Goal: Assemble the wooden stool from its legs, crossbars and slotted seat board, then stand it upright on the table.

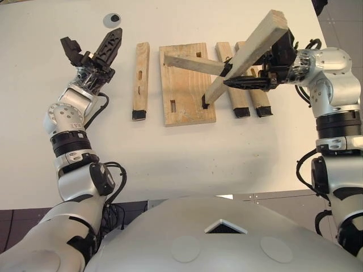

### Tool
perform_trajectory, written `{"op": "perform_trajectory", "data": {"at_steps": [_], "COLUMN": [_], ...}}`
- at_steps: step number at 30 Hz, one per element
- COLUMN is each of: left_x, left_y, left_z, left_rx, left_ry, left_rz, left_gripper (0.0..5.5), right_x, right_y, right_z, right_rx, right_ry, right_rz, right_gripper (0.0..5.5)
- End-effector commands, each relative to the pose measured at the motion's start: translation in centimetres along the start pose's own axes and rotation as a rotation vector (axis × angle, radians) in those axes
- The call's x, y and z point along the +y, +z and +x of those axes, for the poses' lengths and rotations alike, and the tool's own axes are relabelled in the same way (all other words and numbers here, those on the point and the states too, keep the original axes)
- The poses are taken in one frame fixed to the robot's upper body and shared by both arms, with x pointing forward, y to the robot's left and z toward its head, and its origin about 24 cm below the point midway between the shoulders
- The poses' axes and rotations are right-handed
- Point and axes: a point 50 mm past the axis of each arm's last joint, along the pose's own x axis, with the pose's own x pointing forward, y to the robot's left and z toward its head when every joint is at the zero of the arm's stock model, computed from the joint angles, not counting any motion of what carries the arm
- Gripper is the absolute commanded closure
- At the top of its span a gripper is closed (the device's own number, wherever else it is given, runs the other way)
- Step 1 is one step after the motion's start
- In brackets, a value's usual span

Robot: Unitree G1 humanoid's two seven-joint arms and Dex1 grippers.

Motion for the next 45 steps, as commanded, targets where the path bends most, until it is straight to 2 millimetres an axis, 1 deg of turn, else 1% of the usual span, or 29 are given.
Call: {"op": "perform_trajectory", "data": {"at_steps": [1,4,7,10,13,14,16,18,21,23,24,25,26,27,29,31,32,34,36,37,39,40,41,43,45], "left_x": [0.1,0.4,0.8,0.9,0.9,0.6,-1.1,-2.7,-4.7,-5.3,-5.4,-5.6,-6.2,-7.1,-8.4,-9.2,-9.3,-9.2,-8.8,-8.8,-8.9,-8.7,-8.5,-8.2,-8.2], "left_y": [0.1,-0.3,0.0,0.2,0.2,0.6,1.8,2.8,3.2,3.1,3.0,3.0,3.1,3.4,3.9,4.3,4.4,4.4,4.1,3.9,3.7,3.7,3.8,4.0,3.9], "left_z": [-0.1,-0.1,-0.3,-0.2,0.1,0.4,1.6,2.5,3.3,3.3,3.3,3.4,3.6,3.9,4.3,4.4,4.4,4.3,4.4,4.4,4.5,4.4,4.3,4.1,4.3], "left_rx": [-0.020,0.004,-0.009,-0.016,-0.024,-0.033,-0.069,-0.095,-0.105,-0.097,-0.089,-0.082,-0.081,-0.090,-0.102,-0.109,-0.111,-0.113,-0.101,-0.092,-0.080,-0.072,-0.067,-0.067,-0.063], "left_ry": [0.019,0.052,0.081,0.092,0.111,0.113,0.060,0.006,-0.051,-0.063,-0.061,-0.055,-0.065,-0.086,-0.119,-0.134,-0.134,-0.116,-0.070,-0.052,-0.041,-0.029,-0.016,0.002,0.003], "left_rz": [0.004,0.021,0.023,0.025,0.040,0.054,0.073,0.091,0.110,0.111,0.110,0.114,0.117,0.128,0.146,0.157,0.160,0.167,0.203,0.234,0.251,0.256,0.256,0.257,0.246], "left_gripper": [1.42,1.42,1.42,1.42,1.42,1.42,1.42,1.42,1.42,1.42,1.42,1.42,1.42,1.42,1.42,1.42,1.42,1.42,1.42,1.42,1.42,1.42,1.42,1.42,1.42], "right_x": [-0.2,-0.5,-0.7,0.1,1.4,1.9,2.3,2.2,1.7,1.2,0.9,0.6,0.3,-0.2,-0.8,-1.0,-1.0,-1.0,-1.0,-0.5,1.2,1.9,2.5,3.5,4.4], "right_y": [-0.9,-0.1,0.3,-1.1,-2.9,-3.4,-4.1,-4.5,-5.1,-4.4,-3.8,-2.5,-1.4,-0.1,1.7,3.1,3.3,3.0,1.8,0.9,-0.4,-0.9,-1.3,-1.9,-2.6], "right_z": [0.5,0.3,0.2,1.0,2.6,3.0,3.7,4.0,3.8,3.4,3.3,3.3,3.2,3.0,2.5,0.8,-0.2,-1.6,-2.7,-2.9,-2.5,-2.3,-2.2,-1.6,-0.7], "right_rx": [0.155,0.200,0.223,0.303,0.389,0.417,0.443,0.473,0.531,0.575,0.581,0.558,0.535,0.512,0.493,0.506,0.518,0.520,0.463,0.414,0.346,0.306,0.281,0.212,0.190], "right_ry": [0.060,0.082,0.093,0.097,0.150,0.165,0.174,0.165,0.143,0.090,0.064,0.039,0.022,-0.002,-0.039,-0.071,-0.096,-0.174,-0.469,-0.570,-0.665,-0.760,-0.842,-0.954,-1.010], "right_rz": [0.021,0.003,-0.001,-0.020,-0.024,-0.021,-0.014,-0.004,0.008,-0.094,-0.137,-0.183,-0.227,-0.276,-0.339,-0.357,-0.350,-0.344,-0.338,-0.250,-0.089,0.028,0.100,0.212,0.301], "right_gripper": [3.45,3.46,3.46,3.46,3.46,3.46,3.46,3.46,3.46,3.46,3.46,3.46,3.07,2.95,2.61,2.26,2.12,1.82,1.79,1.79,1.79,1.79,1.79,1.79,1.79]}}
